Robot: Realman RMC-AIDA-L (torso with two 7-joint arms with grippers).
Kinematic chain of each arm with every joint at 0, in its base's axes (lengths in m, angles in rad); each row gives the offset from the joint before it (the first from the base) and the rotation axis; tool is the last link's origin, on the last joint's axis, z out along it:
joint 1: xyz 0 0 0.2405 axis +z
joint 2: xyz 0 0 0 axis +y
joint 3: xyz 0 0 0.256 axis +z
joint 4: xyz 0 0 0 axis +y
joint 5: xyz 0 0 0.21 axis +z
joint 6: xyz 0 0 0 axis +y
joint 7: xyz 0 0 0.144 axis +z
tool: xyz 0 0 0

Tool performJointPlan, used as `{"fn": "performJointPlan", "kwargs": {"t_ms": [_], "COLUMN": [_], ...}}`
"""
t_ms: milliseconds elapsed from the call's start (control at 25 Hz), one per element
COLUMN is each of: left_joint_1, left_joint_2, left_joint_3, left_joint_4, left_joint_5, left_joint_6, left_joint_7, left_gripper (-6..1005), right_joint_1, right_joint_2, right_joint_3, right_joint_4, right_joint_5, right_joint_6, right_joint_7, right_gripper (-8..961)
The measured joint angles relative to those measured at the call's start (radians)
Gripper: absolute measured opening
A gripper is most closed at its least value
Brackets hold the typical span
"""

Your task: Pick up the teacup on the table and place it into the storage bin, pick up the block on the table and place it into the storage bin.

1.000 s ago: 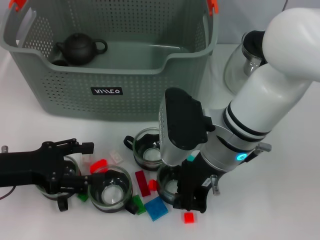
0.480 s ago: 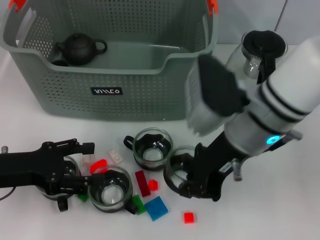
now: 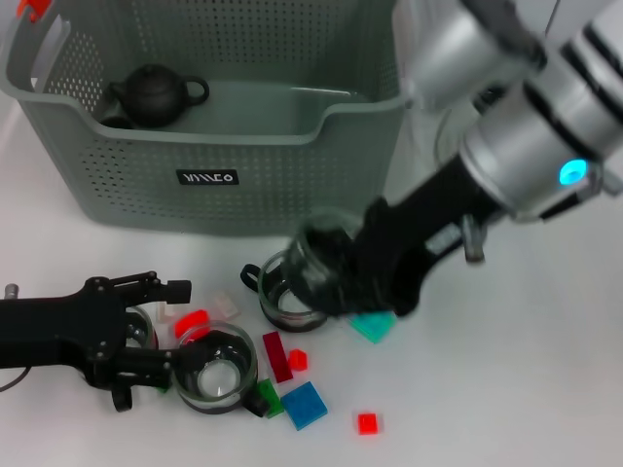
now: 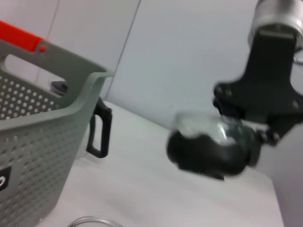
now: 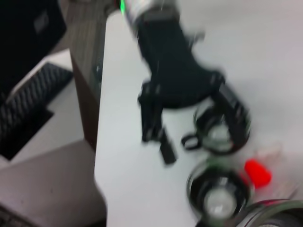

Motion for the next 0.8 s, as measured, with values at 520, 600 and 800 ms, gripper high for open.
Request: {"fn": "performJointPlan", "kwargs": {"t_ms": [520, 600, 800], "left_joint_1": [-0.023, -0.028, -0.035], "left_joint_2": [-0.003, -0.004, -0.004], "left_joint_3": [0.000, 0.000, 0.008], "left_joint_4": [0.006, 0.007, 0.008], "left_joint_5": [-0.026, -0.026, -0.022], "left_joint_6": [0.033, 0.033, 0.030], "left_joint_7": [0.044, 0.051, 0.051], "left_gripper": [950, 949, 949], "right_joint_1": [0.160, 0.182, 0.262], "right_joint_2": [0.000, -0.001, -0.010], "right_joint_3": [0.135, 0.135, 0.157], "right_joint_4": [0.023, 0.071, 0.274], "right_joint_5": [-0.073, -0.096, -0.173], "right_joint_6": [0.217, 0.287, 0.462], "right_joint_7": [0.046, 0.045, 0.039], "right_gripper": [62, 62, 62]}}
